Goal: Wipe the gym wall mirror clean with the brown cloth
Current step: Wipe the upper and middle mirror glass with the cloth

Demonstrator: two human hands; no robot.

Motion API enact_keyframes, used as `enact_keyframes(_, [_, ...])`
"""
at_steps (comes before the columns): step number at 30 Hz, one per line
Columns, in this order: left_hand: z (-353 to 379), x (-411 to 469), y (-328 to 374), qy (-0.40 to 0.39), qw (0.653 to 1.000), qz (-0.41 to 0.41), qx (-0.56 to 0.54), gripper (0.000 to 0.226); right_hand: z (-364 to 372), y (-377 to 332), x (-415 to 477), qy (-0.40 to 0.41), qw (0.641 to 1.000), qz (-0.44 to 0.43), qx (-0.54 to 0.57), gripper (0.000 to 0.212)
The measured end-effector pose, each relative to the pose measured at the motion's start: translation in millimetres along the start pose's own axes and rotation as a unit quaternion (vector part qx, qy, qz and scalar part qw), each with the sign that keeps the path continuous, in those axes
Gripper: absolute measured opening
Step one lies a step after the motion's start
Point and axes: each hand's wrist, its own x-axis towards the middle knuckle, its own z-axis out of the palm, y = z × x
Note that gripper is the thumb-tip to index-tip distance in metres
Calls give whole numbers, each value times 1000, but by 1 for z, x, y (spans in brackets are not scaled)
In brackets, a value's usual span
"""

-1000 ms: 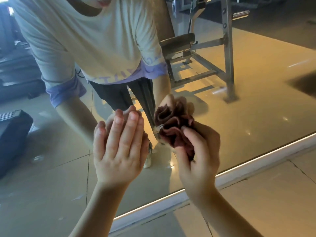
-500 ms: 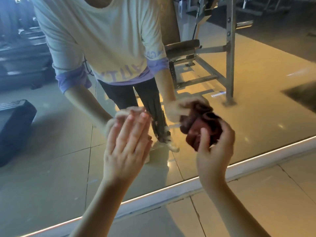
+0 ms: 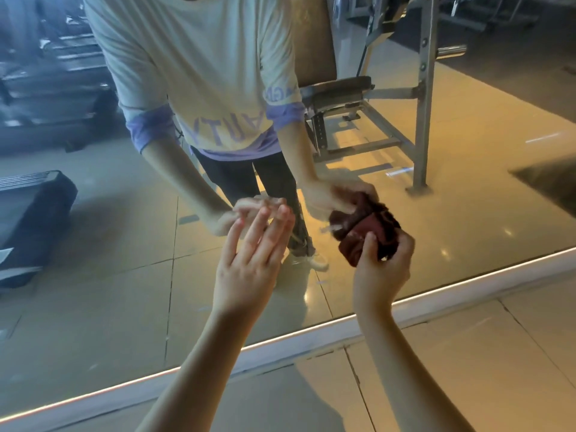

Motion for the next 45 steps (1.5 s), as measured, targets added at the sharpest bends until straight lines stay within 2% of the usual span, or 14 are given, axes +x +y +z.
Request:
enact_keyframes(5, [-4, 0, -4, -30, 999, 9, 5, 85, -2, -2, -12, -96, 994, -52, -27, 24])
enact_keyframes(10, [-4, -1, -4, -44, 999, 1, -2, 75, -4, -9, 6, -15, 996, 91, 0, 31])
enact_keyframes(15, [-7, 0, 1, -40, 999, -8, 9, 68, -8, -15, -10, -132, 990, 44, -13, 28])
enact_keyframes(20, [-5, -3, 1, -55, 998, -11, 3, 69, -12, -13, 9, -45, 990, 136, 13, 24])
enact_keyframes(22, [-5, -3, 2, -50, 999, -8, 2, 62, -8, -18, 0, -64, 992, 106, 9, 23])
enact_keyframes(25, [-4, -4, -1, -41, 999, 3, -8, 51, -10, -19, -11, -157, 987, -40, -23, 23])
enact_keyframes(26, [-4, -3, -3, -43, 999, 6, -10, 52, -11, -16, -8, -159, 985, -54, -28, 22])
enact_keyframes(31, [-8, -6, -18, -57, 997, 44, -19, 56, -5, -17, 4, 10, 994, 104, 8, 28])
enact_keyframes(33, [-8, -6, -22, -56, 996, 61, -21, 54, 1, -22, -9, 6, 999, 39, -8, 26])
enact_keyframes(36, [-7, -5, -22, -36, 997, 69, -13, 50, 4, -20, -34, -115, 981, -148, -49, 20])
enact_keyframes(38, [-7, -7, -23, -30, 997, 74, -10, 50, 2, -17, -32, -128, 971, -189, -63, 20])
enact_keyframes(41, [-10, -8, -31, -43, 995, 92, -17, 50, 0, -17, -15, -33, 998, -37, -39, 25])
enact_keyframes(43, [-14, -9, -36, -45, 995, 90, -23, 49, 5, -15, -15, 11, 997, 63, -38, 28])
enact_keyframes(45, [-17, -12, -40, -41, 995, 88, -16, 50, 11, -20, -29, -3, 999, 17, -44, 25])
